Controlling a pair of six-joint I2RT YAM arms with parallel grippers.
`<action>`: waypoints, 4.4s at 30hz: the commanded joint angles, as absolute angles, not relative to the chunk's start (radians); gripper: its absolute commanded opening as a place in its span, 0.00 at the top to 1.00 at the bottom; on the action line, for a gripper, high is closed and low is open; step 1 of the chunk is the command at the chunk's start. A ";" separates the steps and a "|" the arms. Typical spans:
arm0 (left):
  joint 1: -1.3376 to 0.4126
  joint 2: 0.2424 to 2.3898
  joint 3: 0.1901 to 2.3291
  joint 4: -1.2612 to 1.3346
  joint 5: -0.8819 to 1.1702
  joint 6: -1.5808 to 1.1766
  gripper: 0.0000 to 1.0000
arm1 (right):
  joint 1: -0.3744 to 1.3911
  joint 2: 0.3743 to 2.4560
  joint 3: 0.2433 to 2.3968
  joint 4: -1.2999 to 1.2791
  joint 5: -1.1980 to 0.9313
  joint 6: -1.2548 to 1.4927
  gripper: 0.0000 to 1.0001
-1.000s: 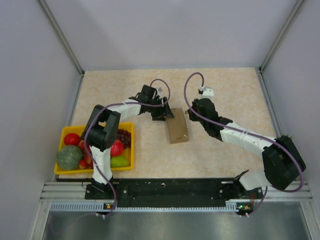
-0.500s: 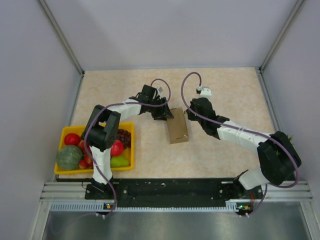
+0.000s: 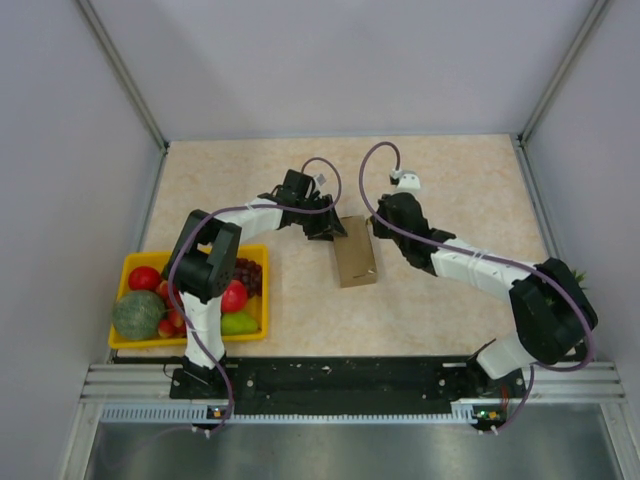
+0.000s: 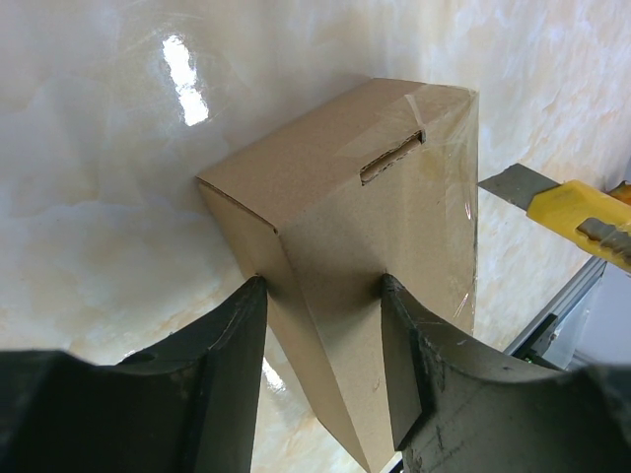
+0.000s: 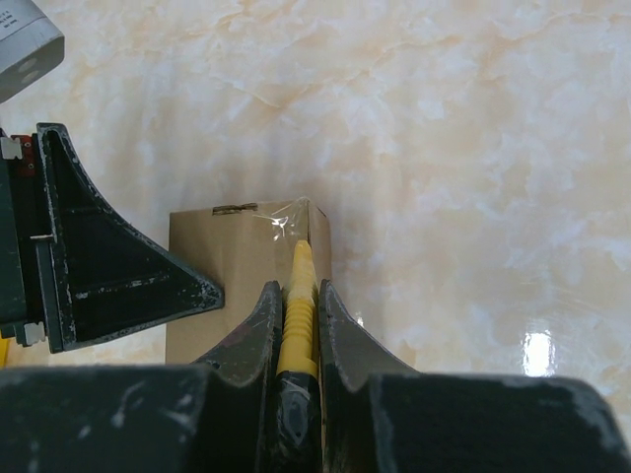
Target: Unpack the express box
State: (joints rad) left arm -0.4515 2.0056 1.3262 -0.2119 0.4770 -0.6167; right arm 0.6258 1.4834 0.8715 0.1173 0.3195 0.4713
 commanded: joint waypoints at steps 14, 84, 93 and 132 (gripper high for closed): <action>-0.454 2.029 1.313 -0.281 0.393 -0.574 0.70 | 0.623 1.477 0.914 0.155 0.333 0.451 1.00; -0.453 2.088 1.391 -0.370 0.345 -0.620 0.80 | 0.621 1.427 0.856 0.101 0.252 0.307 1.00; -0.453 2.088 1.394 -0.364 0.354 -0.626 0.81 | 0.621 1.384 0.864 0.104 0.273 0.327 1.00; -0.453 2.086 1.387 -0.360 0.356 -0.629 0.82 | 0.621 1.431 0.874 0.091 0.287 0.383 1.00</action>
State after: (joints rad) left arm -0.4549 2.0338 1.3991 -0.3122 0.4553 -0.6529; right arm 0.6250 1.4506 0.8574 0.0658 0.2752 0.3634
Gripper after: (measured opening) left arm 0.469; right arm 0.091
